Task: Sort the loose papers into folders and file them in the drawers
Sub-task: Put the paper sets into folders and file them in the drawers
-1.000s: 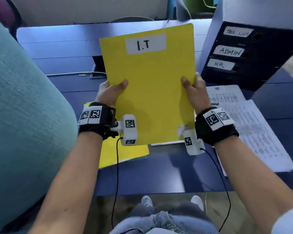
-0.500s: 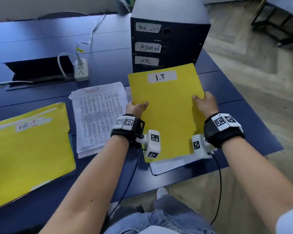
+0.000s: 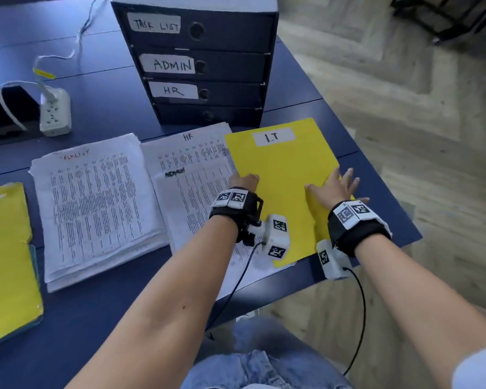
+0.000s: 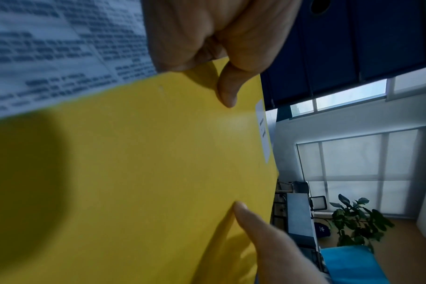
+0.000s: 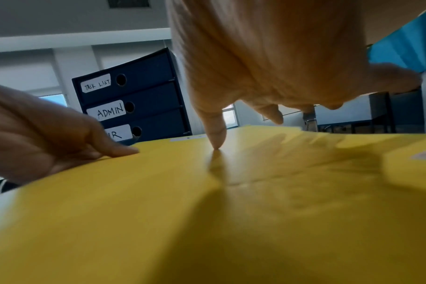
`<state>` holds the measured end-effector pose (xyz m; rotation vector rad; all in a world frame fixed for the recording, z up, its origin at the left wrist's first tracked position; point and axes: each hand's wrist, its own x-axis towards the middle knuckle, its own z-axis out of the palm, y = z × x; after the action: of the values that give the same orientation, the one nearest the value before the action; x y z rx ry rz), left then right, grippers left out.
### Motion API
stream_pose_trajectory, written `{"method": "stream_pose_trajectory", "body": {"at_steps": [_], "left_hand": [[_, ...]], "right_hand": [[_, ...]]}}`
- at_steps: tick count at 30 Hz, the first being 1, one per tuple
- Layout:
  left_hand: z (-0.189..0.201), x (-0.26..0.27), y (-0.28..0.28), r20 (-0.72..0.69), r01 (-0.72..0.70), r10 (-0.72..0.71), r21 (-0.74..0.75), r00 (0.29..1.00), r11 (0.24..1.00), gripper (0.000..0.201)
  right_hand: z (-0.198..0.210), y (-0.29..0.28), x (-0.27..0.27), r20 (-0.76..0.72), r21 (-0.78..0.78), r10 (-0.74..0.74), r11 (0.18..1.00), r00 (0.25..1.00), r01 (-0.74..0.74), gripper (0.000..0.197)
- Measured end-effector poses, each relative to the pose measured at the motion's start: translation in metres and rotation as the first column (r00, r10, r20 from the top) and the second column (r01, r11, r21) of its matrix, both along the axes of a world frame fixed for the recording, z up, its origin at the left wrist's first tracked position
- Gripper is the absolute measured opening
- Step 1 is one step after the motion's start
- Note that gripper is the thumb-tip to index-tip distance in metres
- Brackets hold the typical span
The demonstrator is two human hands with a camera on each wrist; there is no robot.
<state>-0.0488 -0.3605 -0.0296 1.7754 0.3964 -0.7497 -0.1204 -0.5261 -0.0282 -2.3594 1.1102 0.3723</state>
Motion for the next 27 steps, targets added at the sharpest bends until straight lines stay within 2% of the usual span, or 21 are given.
{"method": "stream_pose_trajectory", "body": {"at_steps": [2, 5, 10, 17, 24, 27], "left_hand": [[-0.001, 0.001, -0.013, 0.02, 0.032, -0.033, 0.017, 0.999, 0.999, 0.045], [-0.005, 0.003, -0.03, -0.009, 0.143, -0.143, 0.004, 0.99, 0.99, 0.041], [-0.002, 0.001, -0.041, 0.005, 0.153, -0.154, 0.07, 0.988, 0.986, 0.042], [0.017, -0.007, -0.046, -0.022, 0.157, -0.156, 0.05, 0.988, 0.986, 0.046], [0.029, -0.002, -0.025, 0.088, 0.153, -0.155, 0.04, 0.984, 0.988, 0.046], [0.032, 0.004, 0.002, 0.138, 0.1, -0.103, 0.024, 0.985, 0.995, 0.045]], "right_hand": [[-0.001, 0.004, 0.004, -0.024, 0.008, 0.063, 0.998, 0.998, -0.063, 0.082], [-0.009, 0.007, 0.014, -0.039, 0.105, 0.204, 0.974, 0.978, -0.199, 0.074], [-0.022, 0.012, 0.02, -0.145, 0.085, 0.381, 0.924, 0.913, -0.372, 0.07], [-0.03, 0.012, 0.03, -0.219, 0.03, 0.43, 0.9, 0.876, -0.434, 0.074], [-0.021, 0.017, 0.032, -0.267, -0.011, 0.417, 0.9, 0.869, -0.436, 0.075], [-0.005, 0.03, 0.038, -0.198, 0.013, 0.408, 0.91, 0.891, -0.414, 0.067]]}}
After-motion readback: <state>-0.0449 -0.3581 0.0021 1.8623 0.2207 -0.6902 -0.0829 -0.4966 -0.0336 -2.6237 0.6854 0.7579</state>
